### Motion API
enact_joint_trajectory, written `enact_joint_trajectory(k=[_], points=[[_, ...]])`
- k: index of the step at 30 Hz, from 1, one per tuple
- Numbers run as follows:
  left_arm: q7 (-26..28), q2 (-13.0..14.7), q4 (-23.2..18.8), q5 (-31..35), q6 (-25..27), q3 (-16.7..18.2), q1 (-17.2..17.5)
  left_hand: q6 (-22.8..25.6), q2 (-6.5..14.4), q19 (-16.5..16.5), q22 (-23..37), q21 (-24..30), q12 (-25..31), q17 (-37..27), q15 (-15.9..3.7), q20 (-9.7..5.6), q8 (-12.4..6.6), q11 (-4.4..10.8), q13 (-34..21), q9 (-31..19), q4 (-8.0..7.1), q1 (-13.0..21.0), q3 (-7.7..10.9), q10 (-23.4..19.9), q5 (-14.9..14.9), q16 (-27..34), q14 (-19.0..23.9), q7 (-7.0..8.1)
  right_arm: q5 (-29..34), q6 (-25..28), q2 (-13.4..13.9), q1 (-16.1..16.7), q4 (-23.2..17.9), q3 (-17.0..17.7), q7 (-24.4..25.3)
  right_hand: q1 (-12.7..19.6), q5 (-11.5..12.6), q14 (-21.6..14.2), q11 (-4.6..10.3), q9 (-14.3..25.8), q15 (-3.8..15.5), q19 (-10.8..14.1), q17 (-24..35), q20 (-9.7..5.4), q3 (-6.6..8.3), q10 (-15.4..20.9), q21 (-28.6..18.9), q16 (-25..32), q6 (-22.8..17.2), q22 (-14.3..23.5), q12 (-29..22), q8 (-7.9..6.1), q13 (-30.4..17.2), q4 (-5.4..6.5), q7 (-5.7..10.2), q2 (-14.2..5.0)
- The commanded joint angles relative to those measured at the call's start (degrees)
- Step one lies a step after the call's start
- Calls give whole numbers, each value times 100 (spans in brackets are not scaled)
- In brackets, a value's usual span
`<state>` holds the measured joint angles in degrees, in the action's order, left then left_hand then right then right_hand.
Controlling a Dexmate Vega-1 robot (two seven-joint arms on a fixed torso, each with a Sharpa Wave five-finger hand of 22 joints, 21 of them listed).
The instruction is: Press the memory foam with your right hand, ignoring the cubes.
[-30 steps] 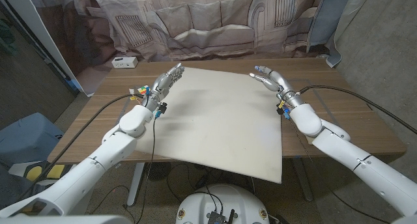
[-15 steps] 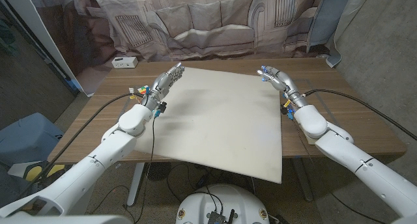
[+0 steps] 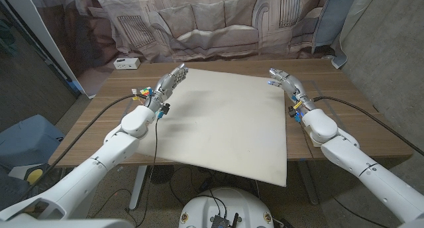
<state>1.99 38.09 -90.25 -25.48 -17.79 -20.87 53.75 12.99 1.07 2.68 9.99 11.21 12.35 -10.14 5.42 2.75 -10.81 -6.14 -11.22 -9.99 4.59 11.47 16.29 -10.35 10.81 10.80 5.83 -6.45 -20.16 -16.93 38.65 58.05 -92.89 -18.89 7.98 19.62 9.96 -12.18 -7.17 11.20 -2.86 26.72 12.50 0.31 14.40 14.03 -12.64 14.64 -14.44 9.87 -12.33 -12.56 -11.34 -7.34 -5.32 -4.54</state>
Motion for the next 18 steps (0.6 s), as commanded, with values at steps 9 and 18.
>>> enact_joint_trajectory(k=[9, 18], points=[[-84, -156, 249, -97, -51, -79, -153, 33, 43, -44, 21, -6, -16, -19, 20, 40, 2, 14, -6, -30, 39, -5, 15, -12, -8, -8, 12, -7, -1087, -509, -347, -14, 764, 133, -510, -34, 10, 3, -58, 9, -81, 0, 30, 64, -45, 5, 65, -41, -73, -4, 6, -10, -11, -2, -24, 12], [-47, -162, 251, -82, -51, -83, -147, 28, 46, -43, 21, -5, -14, -19, 16, 42, 4, 18, -6, -30, 43, -6, 14, -20, -8, -6, 16, -4, -1110, -510, -344, -24, 782, 120, -507, -82, 7, 3, -59, 7, -86, -10, 37, 75, -74, 16, 80, -46, -81, -4, 8, 0, -12, 16, -29, 35]])
